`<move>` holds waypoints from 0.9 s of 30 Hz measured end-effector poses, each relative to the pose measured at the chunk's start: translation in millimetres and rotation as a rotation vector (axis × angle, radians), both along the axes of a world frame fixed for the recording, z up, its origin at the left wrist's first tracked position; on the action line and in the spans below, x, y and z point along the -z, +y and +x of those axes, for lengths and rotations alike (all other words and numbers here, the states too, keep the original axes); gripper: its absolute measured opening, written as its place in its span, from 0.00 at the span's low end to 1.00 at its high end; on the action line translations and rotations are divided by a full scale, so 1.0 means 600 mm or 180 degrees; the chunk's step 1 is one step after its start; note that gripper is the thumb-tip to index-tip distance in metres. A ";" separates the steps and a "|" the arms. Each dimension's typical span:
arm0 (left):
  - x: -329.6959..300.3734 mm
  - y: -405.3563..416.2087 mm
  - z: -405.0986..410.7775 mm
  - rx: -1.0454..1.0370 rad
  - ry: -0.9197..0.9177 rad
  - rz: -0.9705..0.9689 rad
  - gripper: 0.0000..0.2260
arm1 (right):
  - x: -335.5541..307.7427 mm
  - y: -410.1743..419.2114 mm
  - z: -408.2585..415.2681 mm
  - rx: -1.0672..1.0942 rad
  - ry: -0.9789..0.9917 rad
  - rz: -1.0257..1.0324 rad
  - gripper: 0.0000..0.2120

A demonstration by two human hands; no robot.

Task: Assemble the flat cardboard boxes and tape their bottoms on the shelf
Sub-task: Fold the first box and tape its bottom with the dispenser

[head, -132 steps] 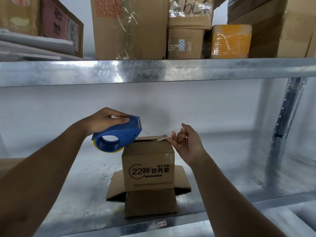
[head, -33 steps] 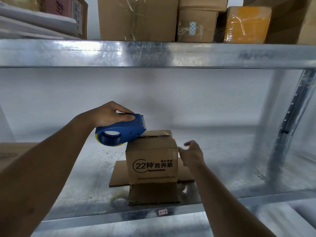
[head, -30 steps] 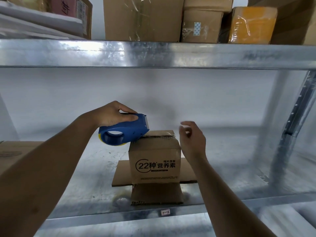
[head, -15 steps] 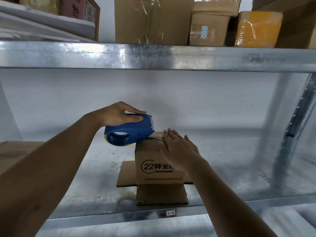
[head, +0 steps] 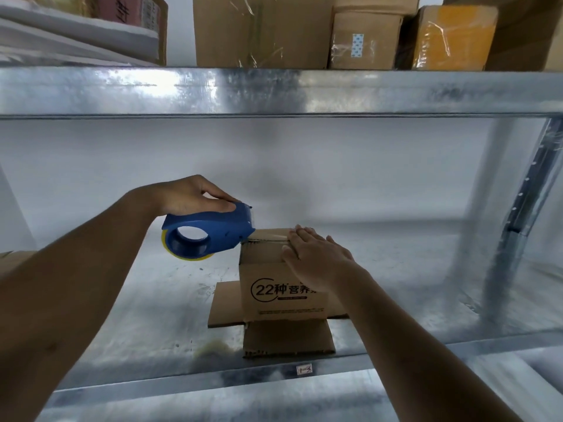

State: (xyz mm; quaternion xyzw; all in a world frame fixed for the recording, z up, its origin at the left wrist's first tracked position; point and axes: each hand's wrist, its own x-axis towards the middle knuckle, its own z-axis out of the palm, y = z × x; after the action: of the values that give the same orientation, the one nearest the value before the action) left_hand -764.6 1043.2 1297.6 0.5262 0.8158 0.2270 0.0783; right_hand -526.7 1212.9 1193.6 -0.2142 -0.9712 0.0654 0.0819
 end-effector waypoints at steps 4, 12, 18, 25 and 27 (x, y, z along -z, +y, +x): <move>0.009 -0.036 -0.012 -0.0025 -0.0185 0.0190 0.09 | -0.006 0.000 0.003 -0.0071 -0.0034 0.0023 0.27; 0.089 -0.066 -0.043 0.0025 -0.0637 0.0634 0.31 | -0.011 -0.004 0.006 -0.0097 -0.0082 0.0012 0.23; 0.104 -0.063 -0.035 0.0026 -0.0823 0.0847 0.19 | -0.035 -0.021 0.004 -0.0027 -0.0181 -0.0203 0.23; 0.126 -0.058 -0.042 0.0003 -0.0846 0.0946 0.11 | -0.033 -0.116 -0.063 0.0111 0.0557 0.0172 0.28; 0.132 -0.059 -0.043 0.0011 -0.0890 0.1004 0.11 | -0.013 -0.115 -0.061 0.0036 0.0809 0.0079 0.24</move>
State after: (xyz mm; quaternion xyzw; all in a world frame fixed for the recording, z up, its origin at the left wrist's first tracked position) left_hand -790.6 1007.8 1218.2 0.4967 0.7504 0.4225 0.1077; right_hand -563.0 1144.0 1201.3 -0.2086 -0.9525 0.0795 0.2073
